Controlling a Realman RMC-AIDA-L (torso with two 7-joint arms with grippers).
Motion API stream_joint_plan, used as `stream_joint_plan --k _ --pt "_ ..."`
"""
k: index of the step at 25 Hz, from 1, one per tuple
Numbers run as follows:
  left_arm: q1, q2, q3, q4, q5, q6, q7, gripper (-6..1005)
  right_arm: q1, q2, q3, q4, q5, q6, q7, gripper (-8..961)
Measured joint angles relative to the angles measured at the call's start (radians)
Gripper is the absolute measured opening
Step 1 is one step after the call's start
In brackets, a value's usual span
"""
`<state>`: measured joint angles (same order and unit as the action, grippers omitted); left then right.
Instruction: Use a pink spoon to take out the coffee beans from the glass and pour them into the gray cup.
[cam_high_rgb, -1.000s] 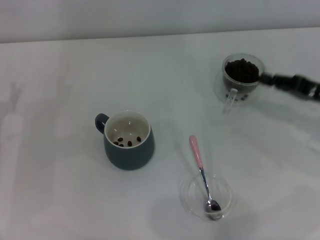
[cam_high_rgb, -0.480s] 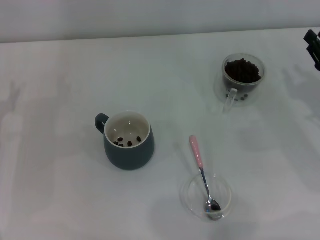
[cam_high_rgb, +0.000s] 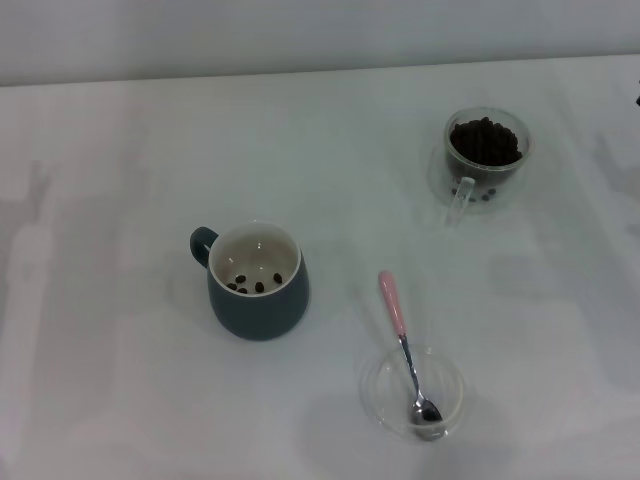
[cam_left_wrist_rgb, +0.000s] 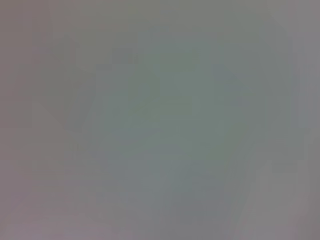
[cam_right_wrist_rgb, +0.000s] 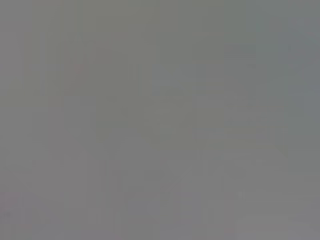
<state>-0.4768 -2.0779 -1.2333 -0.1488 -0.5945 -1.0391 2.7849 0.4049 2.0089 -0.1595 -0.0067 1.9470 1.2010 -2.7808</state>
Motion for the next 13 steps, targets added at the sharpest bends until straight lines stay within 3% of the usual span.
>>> stream_joint_plan --k 6,13 --pt "0.000 -0.006 0.001 0.000 0.002 -0.002 0.001 882 0.015 0.002 0.020 0.005 0.006 -0.098 0.006 876" --pt "-0.001 -0.007 0.000 -0.022 -0.003 -0.002 -0.007 875 0.038 0.002 0.039 0.034 0.087 -0.148 0.058 876"
